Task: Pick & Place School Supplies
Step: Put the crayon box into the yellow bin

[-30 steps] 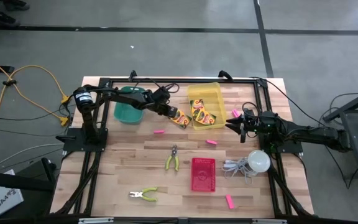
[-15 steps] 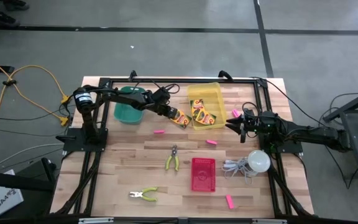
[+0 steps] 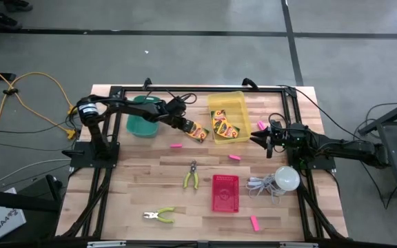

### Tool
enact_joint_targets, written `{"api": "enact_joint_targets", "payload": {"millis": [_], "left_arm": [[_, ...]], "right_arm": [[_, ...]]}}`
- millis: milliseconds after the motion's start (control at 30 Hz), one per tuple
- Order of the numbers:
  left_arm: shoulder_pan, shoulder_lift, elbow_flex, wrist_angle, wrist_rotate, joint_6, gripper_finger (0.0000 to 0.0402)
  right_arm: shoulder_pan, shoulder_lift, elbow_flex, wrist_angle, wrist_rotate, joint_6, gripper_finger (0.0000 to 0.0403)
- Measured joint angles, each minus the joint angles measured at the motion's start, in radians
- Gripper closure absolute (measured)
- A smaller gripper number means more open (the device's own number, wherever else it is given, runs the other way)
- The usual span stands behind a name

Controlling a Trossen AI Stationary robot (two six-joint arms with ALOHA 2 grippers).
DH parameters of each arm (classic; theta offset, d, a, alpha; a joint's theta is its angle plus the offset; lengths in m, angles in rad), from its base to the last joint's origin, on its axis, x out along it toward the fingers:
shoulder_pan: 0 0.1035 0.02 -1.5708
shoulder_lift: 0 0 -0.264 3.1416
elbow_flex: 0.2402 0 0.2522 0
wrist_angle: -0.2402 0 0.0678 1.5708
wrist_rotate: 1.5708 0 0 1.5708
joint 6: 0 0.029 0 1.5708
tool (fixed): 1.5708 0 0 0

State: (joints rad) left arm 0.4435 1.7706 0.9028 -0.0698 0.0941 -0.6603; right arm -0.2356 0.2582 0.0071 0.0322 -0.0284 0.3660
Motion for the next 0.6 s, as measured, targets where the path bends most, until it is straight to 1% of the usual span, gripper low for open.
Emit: {"api": "enact_joint_targets", "payload": {"millis": [600], "left_arm": [[0.001,-0.080,0.002,0.016,-0.016,0.033,0.0401]], "right_arm": [[0.000,0.000,0.000,0.000,0.000,0.000,0.0292]]}}
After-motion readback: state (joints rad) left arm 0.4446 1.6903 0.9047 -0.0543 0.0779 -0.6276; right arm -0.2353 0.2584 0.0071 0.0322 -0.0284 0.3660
